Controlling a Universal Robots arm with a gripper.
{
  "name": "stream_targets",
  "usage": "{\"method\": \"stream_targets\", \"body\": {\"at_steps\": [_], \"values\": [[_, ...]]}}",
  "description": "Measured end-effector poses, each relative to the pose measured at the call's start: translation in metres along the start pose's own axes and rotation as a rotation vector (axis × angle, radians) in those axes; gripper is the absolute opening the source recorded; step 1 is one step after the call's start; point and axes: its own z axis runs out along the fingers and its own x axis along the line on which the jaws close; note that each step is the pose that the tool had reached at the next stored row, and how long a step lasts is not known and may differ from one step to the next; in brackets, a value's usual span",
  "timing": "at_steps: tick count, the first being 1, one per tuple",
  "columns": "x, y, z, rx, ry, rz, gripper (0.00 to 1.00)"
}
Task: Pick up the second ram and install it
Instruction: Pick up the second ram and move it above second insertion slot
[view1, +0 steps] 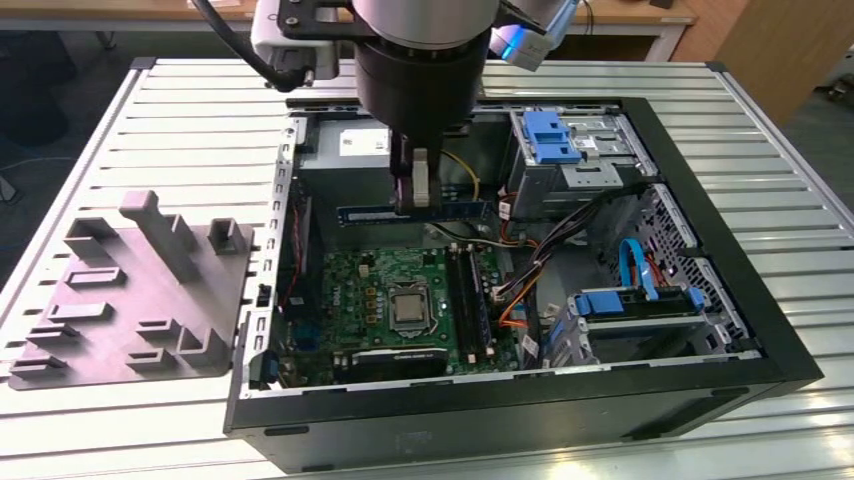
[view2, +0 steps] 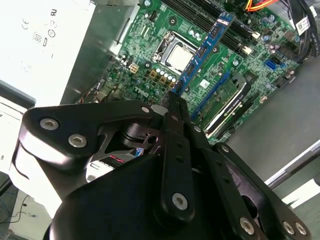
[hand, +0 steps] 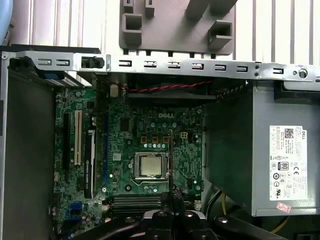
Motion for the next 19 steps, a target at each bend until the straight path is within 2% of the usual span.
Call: {"method": "stream_targets", "body": {"at_steps": [3, 12, 19], "values": [[0.0003, -0.0002, 0.0030, -0.0017, -0.0002, 0.000, 0.11], [0.0019, -0.0013, 0.0187, -0.0187, -0.0001, 0.002, 0.11], [0.0030, -0.0017, 0.0289, -0.0199, -0.0005, 0.002, 0.11]]}}
